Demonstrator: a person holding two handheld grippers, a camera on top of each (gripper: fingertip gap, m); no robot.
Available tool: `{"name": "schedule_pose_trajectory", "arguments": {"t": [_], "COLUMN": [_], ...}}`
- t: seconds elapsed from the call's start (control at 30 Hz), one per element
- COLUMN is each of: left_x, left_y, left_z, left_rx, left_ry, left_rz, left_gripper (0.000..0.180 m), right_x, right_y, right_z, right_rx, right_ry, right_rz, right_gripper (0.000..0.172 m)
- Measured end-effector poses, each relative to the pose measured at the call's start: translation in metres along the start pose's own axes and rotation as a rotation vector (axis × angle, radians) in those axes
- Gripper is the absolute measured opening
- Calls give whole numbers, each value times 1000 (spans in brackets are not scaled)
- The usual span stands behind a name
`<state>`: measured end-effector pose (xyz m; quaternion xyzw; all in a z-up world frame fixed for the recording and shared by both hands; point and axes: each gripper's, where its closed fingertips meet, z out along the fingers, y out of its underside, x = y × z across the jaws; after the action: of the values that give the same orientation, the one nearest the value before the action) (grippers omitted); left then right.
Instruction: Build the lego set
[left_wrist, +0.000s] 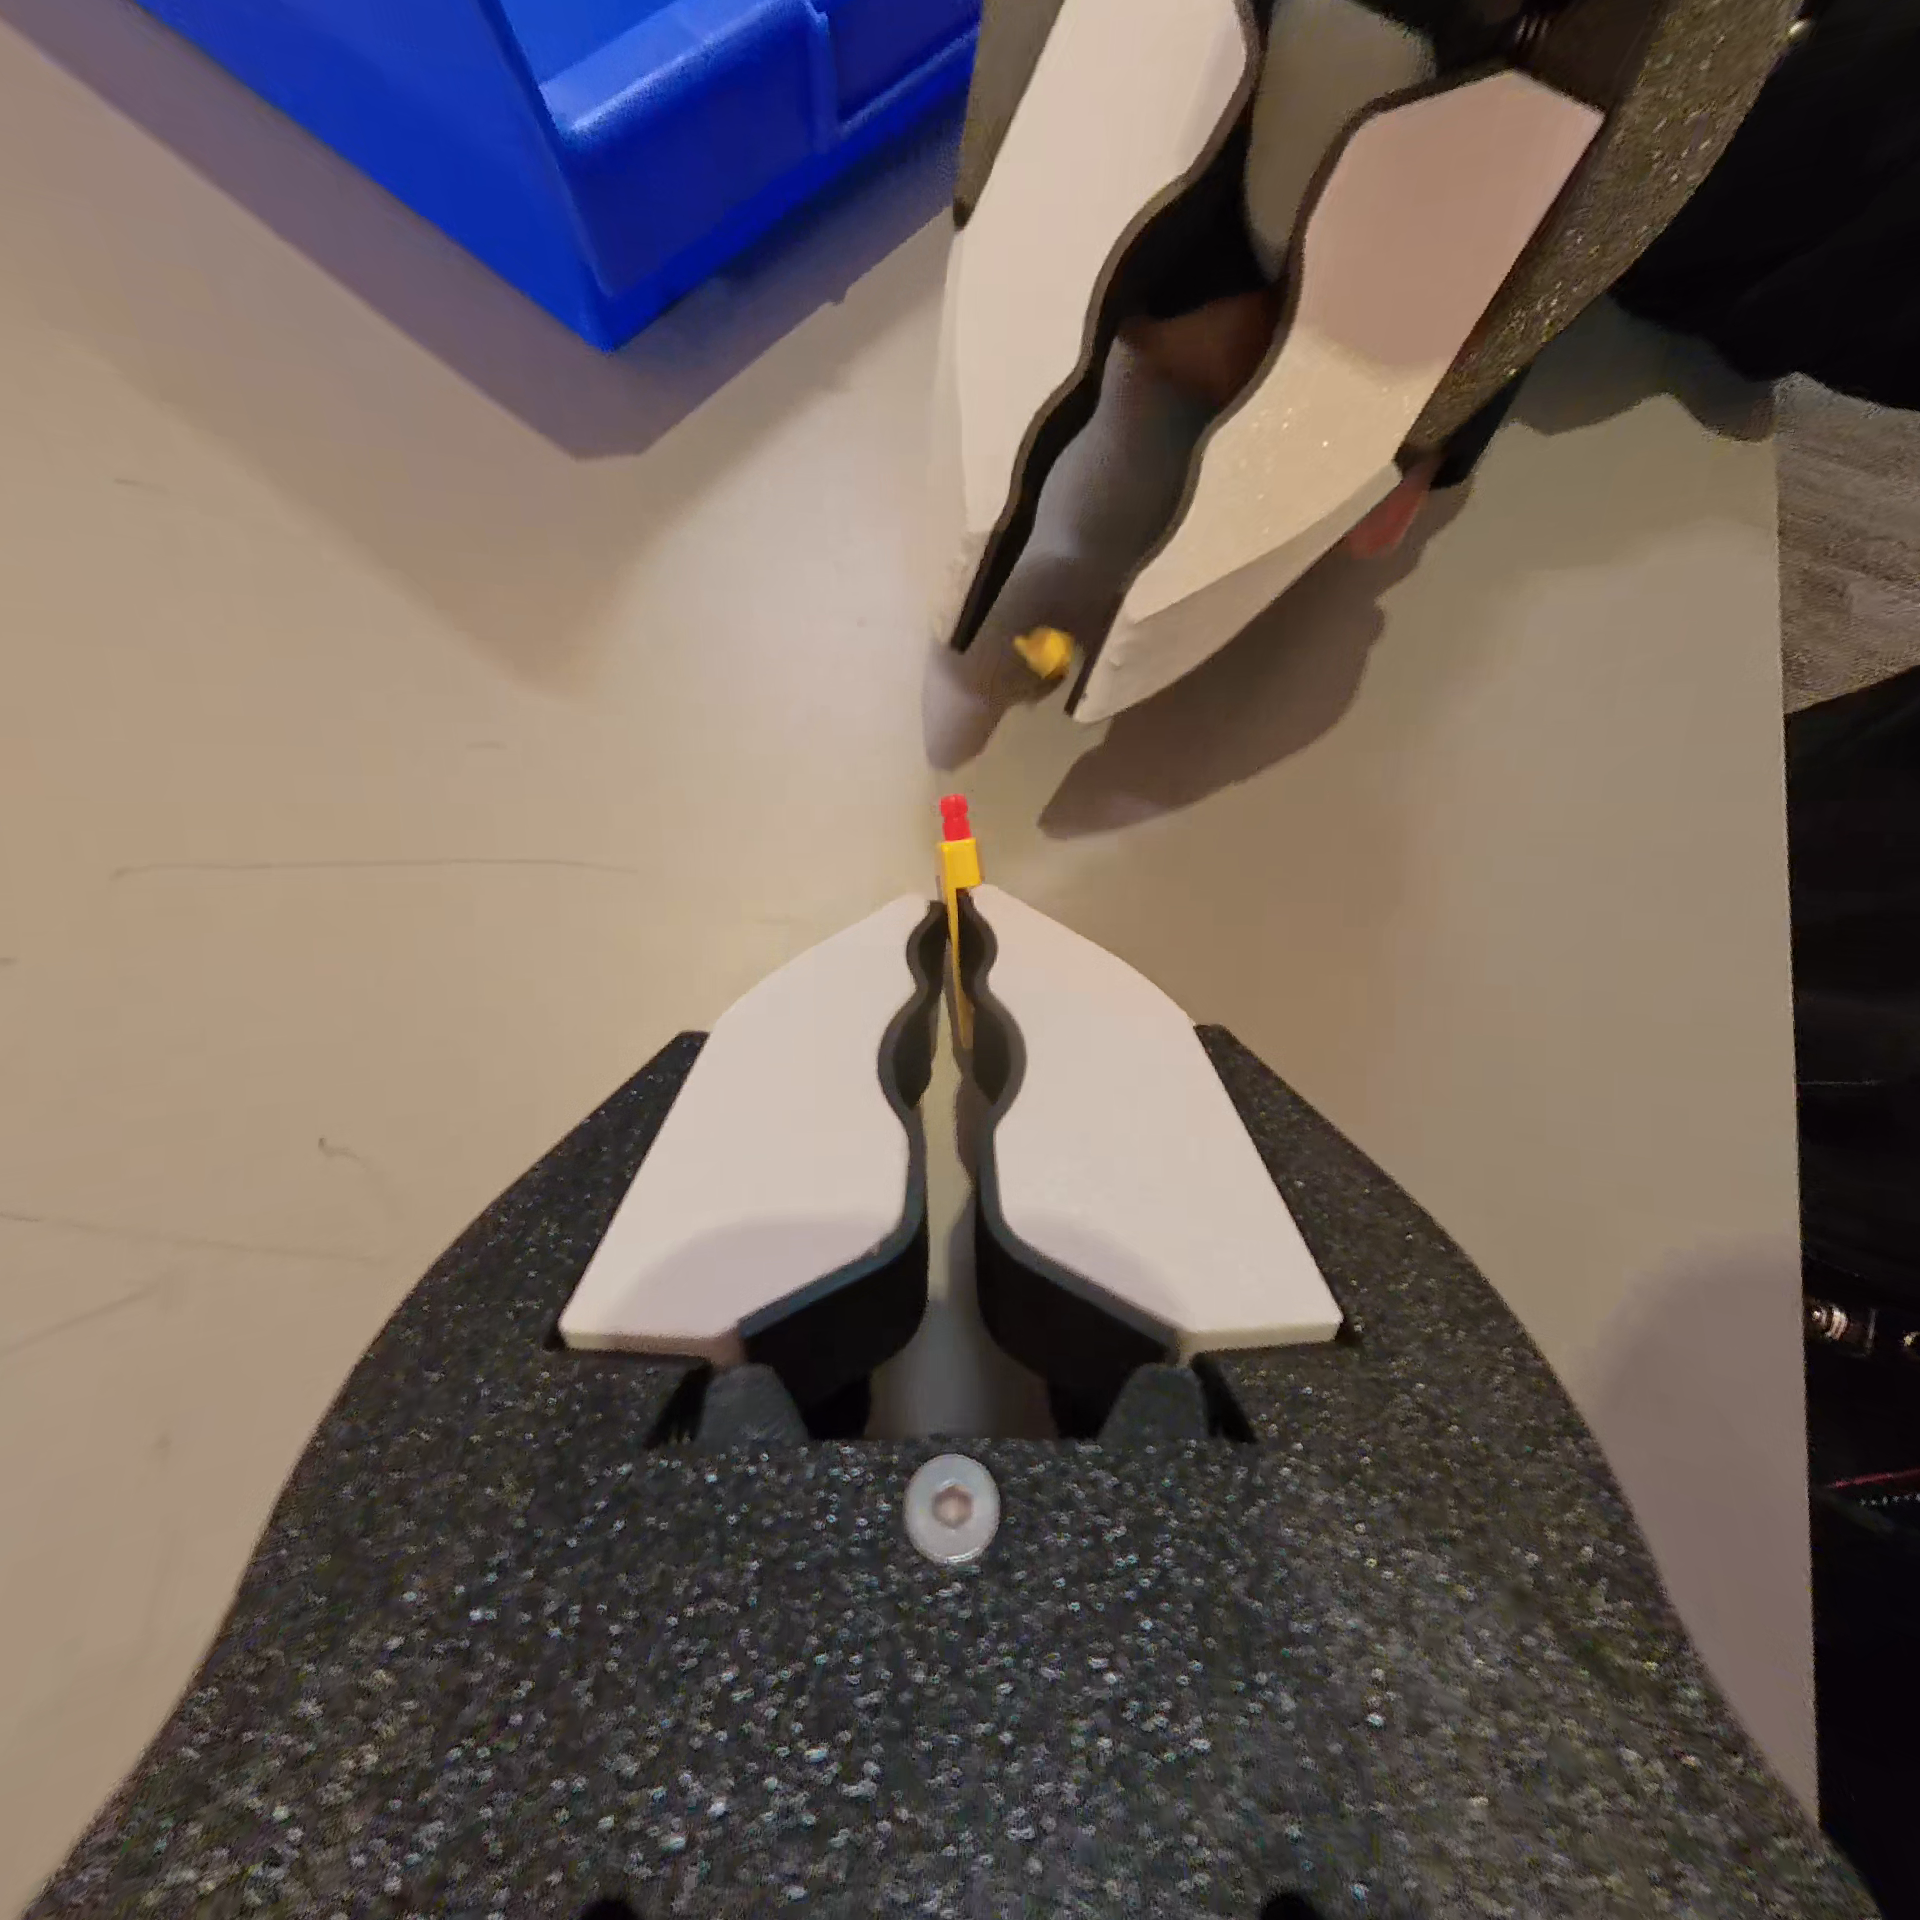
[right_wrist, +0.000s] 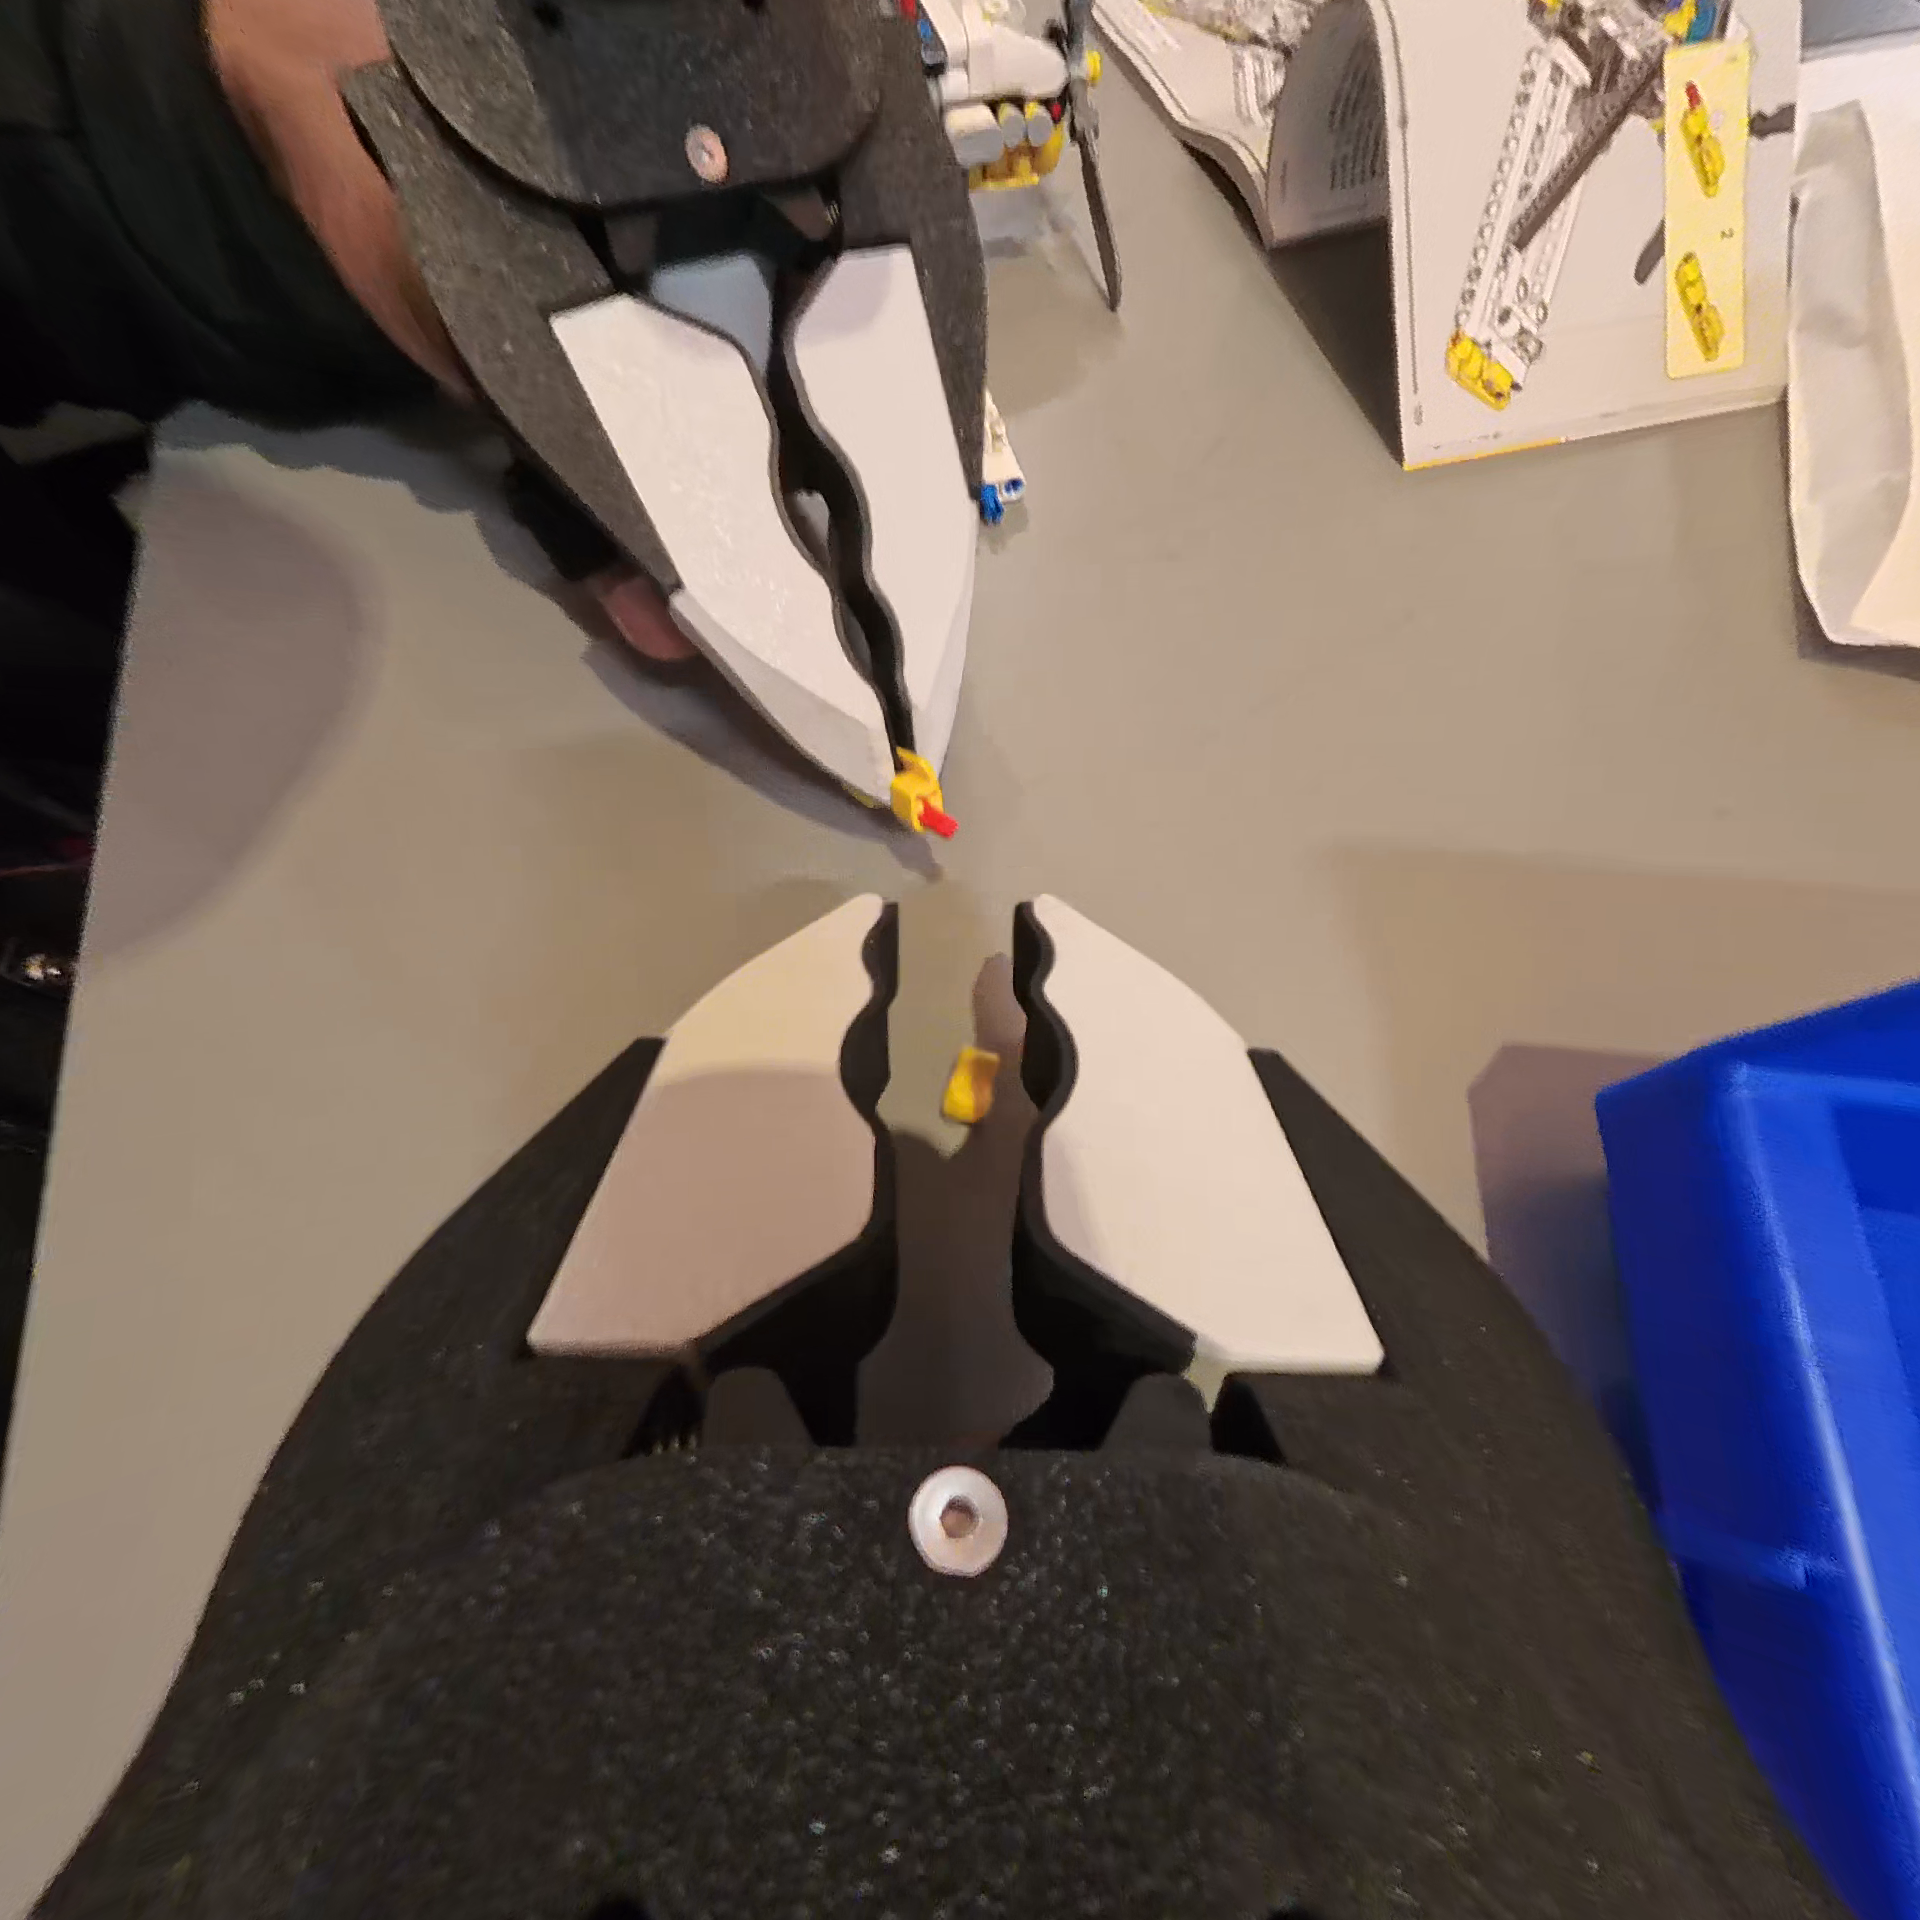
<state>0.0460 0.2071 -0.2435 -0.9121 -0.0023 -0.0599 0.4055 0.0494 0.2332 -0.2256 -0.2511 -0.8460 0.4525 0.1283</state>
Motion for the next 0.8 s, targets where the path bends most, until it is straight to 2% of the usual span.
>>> {"name": "schedule_pose_trajectory", "arguments": {"t": [0.03, 0.2, 0.43, 0.67, 0.8], "left_x": [0, 2, 9, 11, 11], "left_y": [0, 0, -3, -2, -2], "left_z": [0, -1, 2, 3, 3], "left_rx": [0, 3, 11, 12, 14], "left_ry": [2, 8, 22, 10, 5], "left_rz": [-3, 0, 10, 16, 22], "left_gripper": [2, 2, 2, 2, 2], "right_x": [1, 5, 13, 8, 22], "right_y": [5, 24, 52, 58, 57], "right_z": [-2, -21, -48, -33, -29], "right_rx": [-23, -94, -162, -223, -249], "right_ry": [23, 156, 301, 331, 445], "right_rz": [1, 38, 203, 439, 420], "right_gripper": [22, 27, 27, 23, 15]}}
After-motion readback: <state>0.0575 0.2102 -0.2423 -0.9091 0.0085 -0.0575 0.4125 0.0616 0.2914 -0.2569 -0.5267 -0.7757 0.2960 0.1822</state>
